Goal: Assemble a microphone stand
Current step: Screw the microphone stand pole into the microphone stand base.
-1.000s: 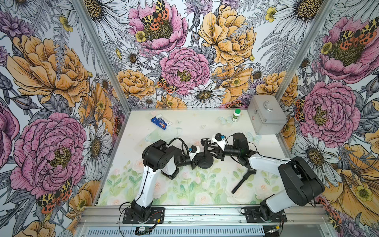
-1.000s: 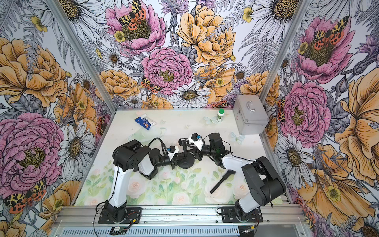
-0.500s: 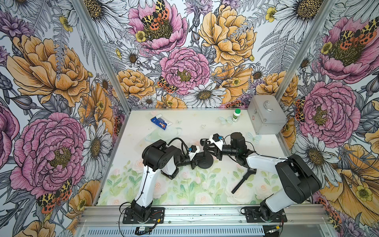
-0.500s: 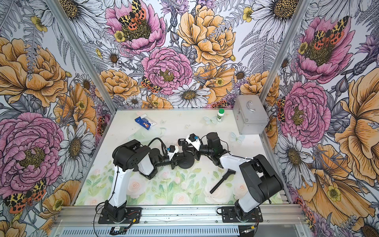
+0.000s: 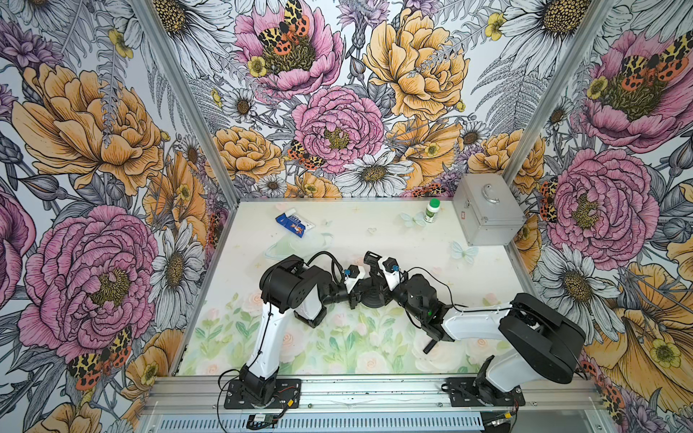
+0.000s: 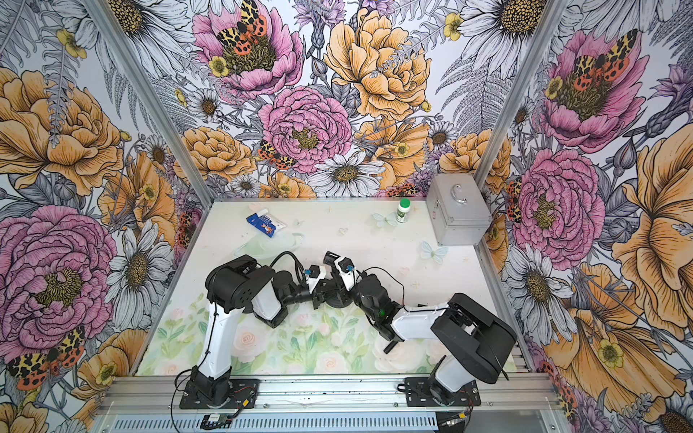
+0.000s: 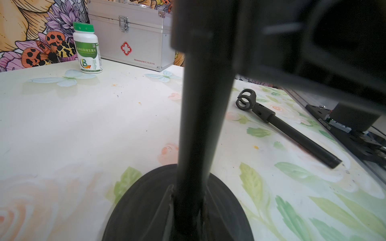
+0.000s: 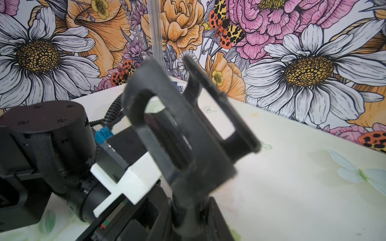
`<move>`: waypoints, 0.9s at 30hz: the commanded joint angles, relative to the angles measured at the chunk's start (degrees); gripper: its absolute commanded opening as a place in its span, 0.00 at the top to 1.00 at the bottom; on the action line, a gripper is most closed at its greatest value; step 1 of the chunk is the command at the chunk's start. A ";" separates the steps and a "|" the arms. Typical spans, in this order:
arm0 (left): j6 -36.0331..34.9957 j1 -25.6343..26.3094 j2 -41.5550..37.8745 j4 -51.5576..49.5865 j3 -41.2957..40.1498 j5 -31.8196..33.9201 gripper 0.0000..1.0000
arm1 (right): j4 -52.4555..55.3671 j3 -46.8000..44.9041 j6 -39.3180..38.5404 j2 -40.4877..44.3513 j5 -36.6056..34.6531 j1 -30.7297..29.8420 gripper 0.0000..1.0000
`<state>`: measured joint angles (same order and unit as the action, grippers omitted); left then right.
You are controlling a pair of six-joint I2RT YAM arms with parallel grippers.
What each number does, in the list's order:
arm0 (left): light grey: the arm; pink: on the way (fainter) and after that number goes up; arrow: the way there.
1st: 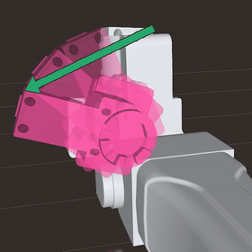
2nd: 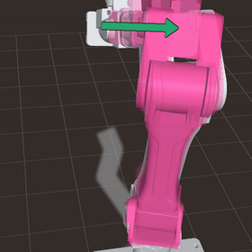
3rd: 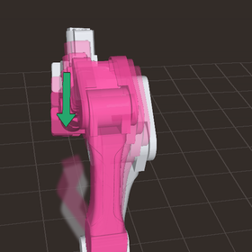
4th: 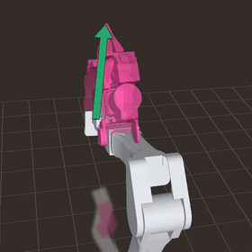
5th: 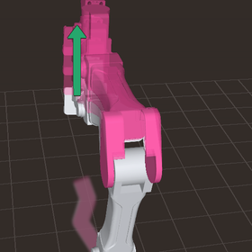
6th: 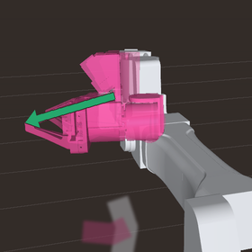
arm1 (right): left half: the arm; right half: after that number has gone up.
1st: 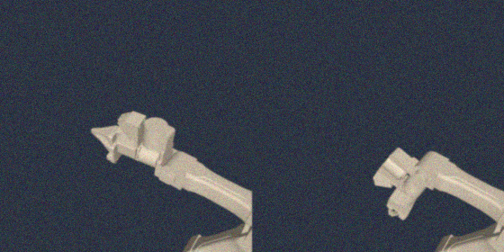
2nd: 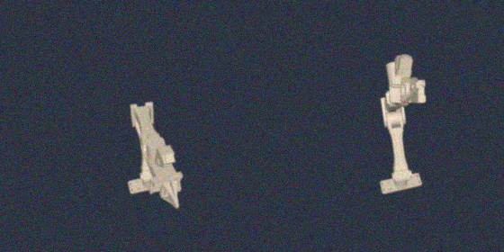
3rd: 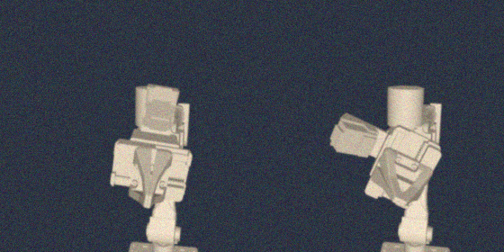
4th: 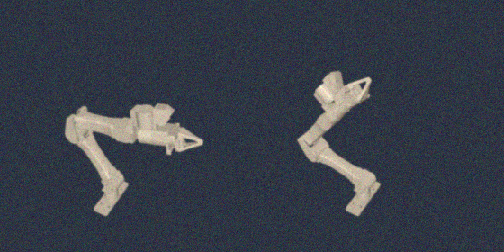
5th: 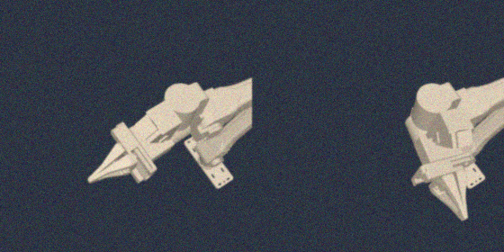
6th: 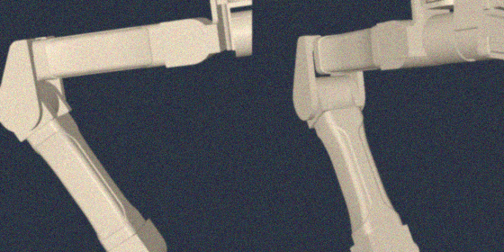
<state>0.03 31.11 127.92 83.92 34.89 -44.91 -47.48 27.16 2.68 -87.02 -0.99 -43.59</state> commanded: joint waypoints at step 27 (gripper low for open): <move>0.11 0.18 3.57 -2.98 -1.43 1.54 0.80 | 6.00 8.44 -2.95 -4.81 38.42 17.49 0.97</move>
<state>-1.45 31.33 127.98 83.94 35.05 -44.45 -35.92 39.97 -4.69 -94.70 49.19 -25.10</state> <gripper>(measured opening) 0.199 0.246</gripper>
